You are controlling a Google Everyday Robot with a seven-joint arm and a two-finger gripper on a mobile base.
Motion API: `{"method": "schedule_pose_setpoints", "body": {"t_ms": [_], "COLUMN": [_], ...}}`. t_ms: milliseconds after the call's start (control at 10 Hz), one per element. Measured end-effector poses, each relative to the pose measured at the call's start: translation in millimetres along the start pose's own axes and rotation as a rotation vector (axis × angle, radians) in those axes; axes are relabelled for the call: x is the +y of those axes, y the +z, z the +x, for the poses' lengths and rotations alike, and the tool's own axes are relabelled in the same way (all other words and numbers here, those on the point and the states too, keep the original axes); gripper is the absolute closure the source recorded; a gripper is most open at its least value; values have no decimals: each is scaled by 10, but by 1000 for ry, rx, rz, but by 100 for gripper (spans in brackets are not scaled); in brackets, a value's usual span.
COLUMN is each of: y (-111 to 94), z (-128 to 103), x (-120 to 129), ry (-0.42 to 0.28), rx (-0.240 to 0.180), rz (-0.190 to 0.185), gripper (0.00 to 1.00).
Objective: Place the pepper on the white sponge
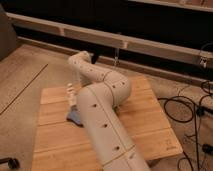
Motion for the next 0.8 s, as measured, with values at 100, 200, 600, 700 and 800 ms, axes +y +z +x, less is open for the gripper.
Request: {"method": "schedule_pose_setpoints", "body": {"t_ms": [100,200,600,700,800], "y": [-201,-435,-1154,-1196,-1222], "z": [-53,-114,-150,-59,58], "x": [-12,-13,71,135,223], "ry": [-5,-13,-34,-42,-50], "rx": [-23,-56,-166,-163,-154], "rz": [-9,-11,-1,1,2], "gripper": [100,100,100,100,100]}}
